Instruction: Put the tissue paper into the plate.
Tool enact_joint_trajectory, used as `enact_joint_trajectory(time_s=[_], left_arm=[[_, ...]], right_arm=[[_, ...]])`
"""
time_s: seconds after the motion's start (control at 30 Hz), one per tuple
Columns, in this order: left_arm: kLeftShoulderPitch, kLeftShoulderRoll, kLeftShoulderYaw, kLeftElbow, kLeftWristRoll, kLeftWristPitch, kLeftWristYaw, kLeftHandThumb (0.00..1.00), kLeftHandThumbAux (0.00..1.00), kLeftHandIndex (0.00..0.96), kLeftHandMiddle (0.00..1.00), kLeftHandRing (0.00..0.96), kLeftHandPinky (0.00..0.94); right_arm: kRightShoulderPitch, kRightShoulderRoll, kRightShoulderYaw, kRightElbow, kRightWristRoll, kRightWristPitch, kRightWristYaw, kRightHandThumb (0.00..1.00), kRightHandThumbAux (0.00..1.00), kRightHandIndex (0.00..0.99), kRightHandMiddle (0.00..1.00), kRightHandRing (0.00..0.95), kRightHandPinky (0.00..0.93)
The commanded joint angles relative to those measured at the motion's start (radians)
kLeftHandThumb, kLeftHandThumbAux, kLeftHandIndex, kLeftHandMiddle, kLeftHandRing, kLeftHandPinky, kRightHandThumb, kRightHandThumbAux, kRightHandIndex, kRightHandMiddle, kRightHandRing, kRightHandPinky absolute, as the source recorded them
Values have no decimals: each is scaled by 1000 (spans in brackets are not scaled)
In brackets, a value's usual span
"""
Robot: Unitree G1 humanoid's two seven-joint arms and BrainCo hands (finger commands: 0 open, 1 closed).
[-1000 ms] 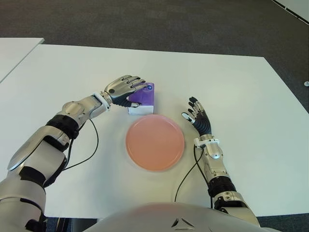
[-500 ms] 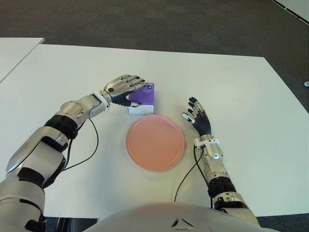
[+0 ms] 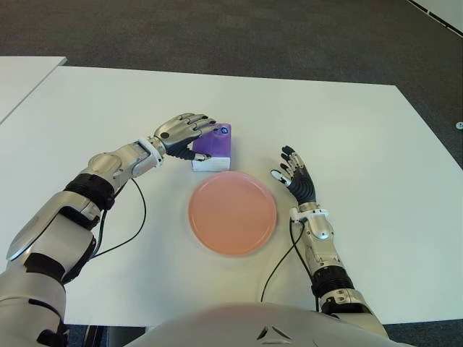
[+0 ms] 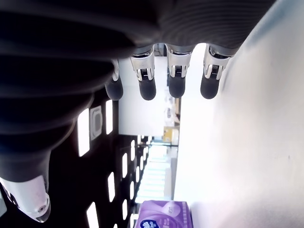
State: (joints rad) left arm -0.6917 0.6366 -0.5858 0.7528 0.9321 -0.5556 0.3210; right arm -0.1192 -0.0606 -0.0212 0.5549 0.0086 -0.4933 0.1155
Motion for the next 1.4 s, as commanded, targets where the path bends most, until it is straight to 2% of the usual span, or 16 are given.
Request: enact_joint_trajectory(time_s=[0.03, 0.3, 0.9, 1.4], left_arm=[[20, 7, 11, -5, -15, -9, -28, 82, 247, 0, 0, 0, 0], [22, 6, 14, 1, -18, -15, -45, 79, 242, 0, 0, 0, 0], [-11, -20, -26, 57, 53, 23, -11, 74, 243, 0, 0, 0, 0], [-82, -82, -149, 209, 174, 69, 119, 58, 242, 0, 0, 0, 0]], right_arm=[[94, 13, 14, 65, -10, 86, -2, 0, 622, 0, 27, 0, 0], [95, 15, 16, 59, -9, 92, -1, 0, 616, 0, 25, 0, 0], [97, 14, 17, 62, -10, 85, 1, 0, 617, 0, 25, 0, 0], [103, 17, 14, 57, 7, 78, 23, 0, 627, 0, 23, 0, 0]])
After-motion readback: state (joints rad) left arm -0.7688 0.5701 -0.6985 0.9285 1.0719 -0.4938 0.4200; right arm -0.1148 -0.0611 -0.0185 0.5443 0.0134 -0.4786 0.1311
